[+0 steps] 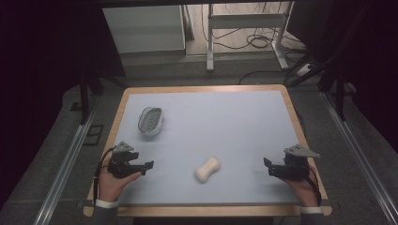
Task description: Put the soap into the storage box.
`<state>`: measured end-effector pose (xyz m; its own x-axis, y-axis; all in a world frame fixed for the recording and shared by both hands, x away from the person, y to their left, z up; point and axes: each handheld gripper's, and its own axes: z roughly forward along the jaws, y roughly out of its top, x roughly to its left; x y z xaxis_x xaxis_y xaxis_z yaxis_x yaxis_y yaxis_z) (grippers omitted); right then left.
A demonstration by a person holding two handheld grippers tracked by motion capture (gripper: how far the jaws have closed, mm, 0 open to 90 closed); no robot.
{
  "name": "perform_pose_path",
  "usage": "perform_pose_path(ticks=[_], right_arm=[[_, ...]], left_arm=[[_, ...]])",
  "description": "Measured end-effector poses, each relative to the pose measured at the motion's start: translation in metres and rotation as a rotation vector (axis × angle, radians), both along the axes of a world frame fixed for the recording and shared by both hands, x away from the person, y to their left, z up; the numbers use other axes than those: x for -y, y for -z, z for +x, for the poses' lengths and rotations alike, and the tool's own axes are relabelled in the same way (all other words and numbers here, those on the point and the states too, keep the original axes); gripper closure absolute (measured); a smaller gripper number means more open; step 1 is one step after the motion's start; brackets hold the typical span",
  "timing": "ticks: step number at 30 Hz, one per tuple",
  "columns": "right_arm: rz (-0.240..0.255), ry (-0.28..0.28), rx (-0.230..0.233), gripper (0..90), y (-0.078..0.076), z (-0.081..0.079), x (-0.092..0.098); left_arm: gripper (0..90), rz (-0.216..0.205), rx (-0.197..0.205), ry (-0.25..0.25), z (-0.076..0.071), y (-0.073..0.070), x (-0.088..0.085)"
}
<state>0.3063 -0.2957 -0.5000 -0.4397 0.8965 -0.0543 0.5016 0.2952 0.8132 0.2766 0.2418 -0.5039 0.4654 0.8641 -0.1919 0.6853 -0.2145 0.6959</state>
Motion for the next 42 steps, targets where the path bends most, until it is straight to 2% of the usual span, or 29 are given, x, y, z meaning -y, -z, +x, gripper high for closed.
perform_pose_path(ticks=[2, 4, 5, 6, 7, 9, 10, 15, 18, 19, 26, 27, 35, 42], right_arm=[[0.006, 0.0, -0.003, 7.2, 0.0, 0.0, 0.001], [0.016, 0.002, -0.012, 7.2, 0.0, -0.001, 0.002], [0.02, -0.004, -0.012, 7.2, 0.0, -0.001, 0.003], [0.023, -0.01, -0.007, 7.3, 0.0, -0.002, 0.003], [0.029, -0.016, -0.008, 7.3, 0.0, -0.002, 0.004], [0.028, -0.016, -0.009, 7.3, 0.0, -0.002, 0.005], [0.018, -0.007, -0.014, 7.4, 0.0, -0.002, 0.006], [0.027, -0.001, -0.012, 7.6, -0.002, -0.002, 0.009], [0.038, -0.008, -0.014, 7.8, -0.003, -0.003, 0.009], [0.016, 0.007, -0.016, 7.9, -0.002, -0.003, 0.008], [0.001, 0.007, -0.02, 8.0, -0.002, -0.003, 0.006], [0.0, 0.008, -0.016, 8.1, -0.002, -0.004, 0.006], [-0.016, 0.035, -0.025, 8.2, -0.001, -0.003, 0.009], [-0.012, 0.045, -0.021, 8.4, -0.002, -0.003, 0.011]], left_arm=[[22.7, 0.0, 0.001, -0.008, 0.0, 0.0, 0.0], [22.9, 0.032, 0.001, -0.049, 0.0, 0.0, -0.001], [23.6, 0.019, 0.011, -0.059, -0.001, -0.002, -0.001], [24.3, -0.002, 0.013, -0.059, -0.002, -0.004, -0.001], [24.4, -0.003, 0.007, -0.055, -0.002, -0.006, 0.0], [24.6, 0.008, 0.004, -0.055, -0.002, -0.007, 0.0], [24.7, 0.027, 0.001, -0.053, -0.002, -0.011, 0.003], [24.5, 0.044, -0.011, -0.022, -0.002, -0.019, 0.007], [24.2, 0.04, -0.014, -0.013, -0.002, -0.021, 0.008], [24.2, 0.036, -0.018, -0.007, -0.003, -0.023, 0.008], [24.1, 0.035, -0.015, 0.019, -0.002, -0.031, 0.015], [24.1, 0.045, -0.012, 0.041, -0.001, -0.034, 0.02], [24.3, 0.056, 0.016, 0.067, 0.002, -0.042, 0.04], [24.2, 0.072, 0.006, 0.098, 0.006, -0.045, 0.052]])
